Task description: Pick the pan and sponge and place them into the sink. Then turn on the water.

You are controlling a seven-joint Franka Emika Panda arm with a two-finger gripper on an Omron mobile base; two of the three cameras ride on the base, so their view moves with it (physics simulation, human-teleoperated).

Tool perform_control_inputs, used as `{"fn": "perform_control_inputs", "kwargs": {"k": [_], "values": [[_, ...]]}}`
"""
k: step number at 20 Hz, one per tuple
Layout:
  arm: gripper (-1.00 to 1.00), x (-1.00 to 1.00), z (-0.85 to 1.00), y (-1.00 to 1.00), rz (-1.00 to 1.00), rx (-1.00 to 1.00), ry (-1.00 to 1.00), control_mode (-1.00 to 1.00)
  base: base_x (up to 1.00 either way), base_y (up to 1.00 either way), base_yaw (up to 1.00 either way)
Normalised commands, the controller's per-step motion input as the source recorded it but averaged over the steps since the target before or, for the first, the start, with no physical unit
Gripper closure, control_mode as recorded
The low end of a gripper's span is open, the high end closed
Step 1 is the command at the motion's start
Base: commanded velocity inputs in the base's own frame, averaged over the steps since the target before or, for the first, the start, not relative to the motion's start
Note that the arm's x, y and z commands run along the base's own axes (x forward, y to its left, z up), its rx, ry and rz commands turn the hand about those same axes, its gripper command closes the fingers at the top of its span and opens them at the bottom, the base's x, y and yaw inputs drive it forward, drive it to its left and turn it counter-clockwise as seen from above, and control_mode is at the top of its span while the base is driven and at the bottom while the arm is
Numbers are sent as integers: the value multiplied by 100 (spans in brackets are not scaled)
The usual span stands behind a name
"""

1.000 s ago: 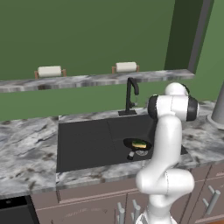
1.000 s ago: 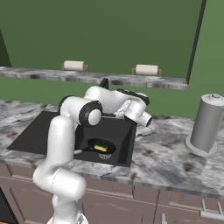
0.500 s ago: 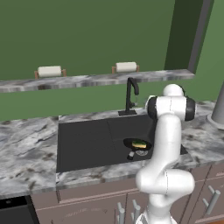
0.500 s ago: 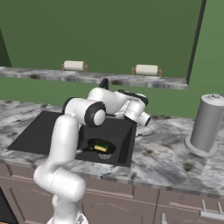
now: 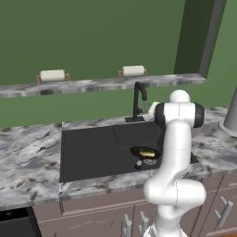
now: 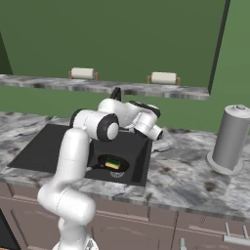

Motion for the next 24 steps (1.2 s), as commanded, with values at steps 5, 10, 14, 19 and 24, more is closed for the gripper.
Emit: {"fn": "perform_control_inputs", "kwargs": {"k": [5, 10, 14, 19, 24], "values": [[-100, 25, 0, -1, 0, 0, 0, -100, 0, 0, 0], [-100, 29, 0, -14, 0, 0, -2, -100, 0, 0, 0], [-100, 33, -2, -14, 0, 0, -3, -100, 0, 0, 0], [-100, 30, -13, -11, 0, 0, -2, -100, 0, 0, 0], [-100, 35, -16, 0, 0, 0, -1, -100, 0, 0, 0]]}}
